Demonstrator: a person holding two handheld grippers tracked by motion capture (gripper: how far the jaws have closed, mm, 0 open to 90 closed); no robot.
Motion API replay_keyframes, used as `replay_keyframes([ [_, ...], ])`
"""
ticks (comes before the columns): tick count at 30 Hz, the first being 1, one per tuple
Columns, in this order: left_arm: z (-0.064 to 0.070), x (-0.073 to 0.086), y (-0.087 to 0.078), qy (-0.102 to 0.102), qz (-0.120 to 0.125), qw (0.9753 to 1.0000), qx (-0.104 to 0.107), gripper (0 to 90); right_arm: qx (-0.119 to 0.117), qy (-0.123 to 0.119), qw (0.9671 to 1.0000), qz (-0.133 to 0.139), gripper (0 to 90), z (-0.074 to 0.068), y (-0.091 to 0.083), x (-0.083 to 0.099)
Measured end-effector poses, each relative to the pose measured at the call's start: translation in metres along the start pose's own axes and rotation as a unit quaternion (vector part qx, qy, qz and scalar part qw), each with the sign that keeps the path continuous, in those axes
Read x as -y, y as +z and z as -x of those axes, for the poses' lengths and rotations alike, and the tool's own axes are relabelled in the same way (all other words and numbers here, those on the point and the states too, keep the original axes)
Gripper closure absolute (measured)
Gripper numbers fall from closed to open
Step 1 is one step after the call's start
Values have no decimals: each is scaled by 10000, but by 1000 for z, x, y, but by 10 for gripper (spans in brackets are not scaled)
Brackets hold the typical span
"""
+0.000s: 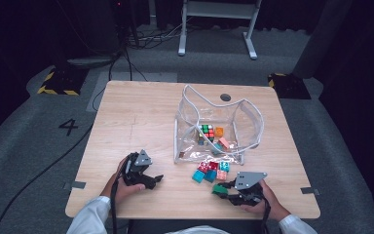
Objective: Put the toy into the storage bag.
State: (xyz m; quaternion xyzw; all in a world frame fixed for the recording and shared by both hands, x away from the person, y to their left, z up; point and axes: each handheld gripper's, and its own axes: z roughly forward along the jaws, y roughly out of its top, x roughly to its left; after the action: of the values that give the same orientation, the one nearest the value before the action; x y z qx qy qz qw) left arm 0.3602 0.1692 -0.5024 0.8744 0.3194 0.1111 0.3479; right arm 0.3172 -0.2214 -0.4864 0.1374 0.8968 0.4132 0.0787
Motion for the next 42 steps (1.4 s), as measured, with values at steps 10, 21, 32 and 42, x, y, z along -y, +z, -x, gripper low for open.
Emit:
replay_keyframes([
  [10,0,0,0,-13,1,10000,25,146,226,128,9997,-10,669,20,-34,16],
  [21,0,0,0,-11,3,10000,30,145,873,445,9949,217,668,43,-68,26],
  [32,0,0,0,-14,6,10000,27,145,1410,662,9859,608,669,69,-111,17],
  [42,0,0,0,-15,6,10000,27,145,1908,618,9758,872,669,96,-143,-7],
])
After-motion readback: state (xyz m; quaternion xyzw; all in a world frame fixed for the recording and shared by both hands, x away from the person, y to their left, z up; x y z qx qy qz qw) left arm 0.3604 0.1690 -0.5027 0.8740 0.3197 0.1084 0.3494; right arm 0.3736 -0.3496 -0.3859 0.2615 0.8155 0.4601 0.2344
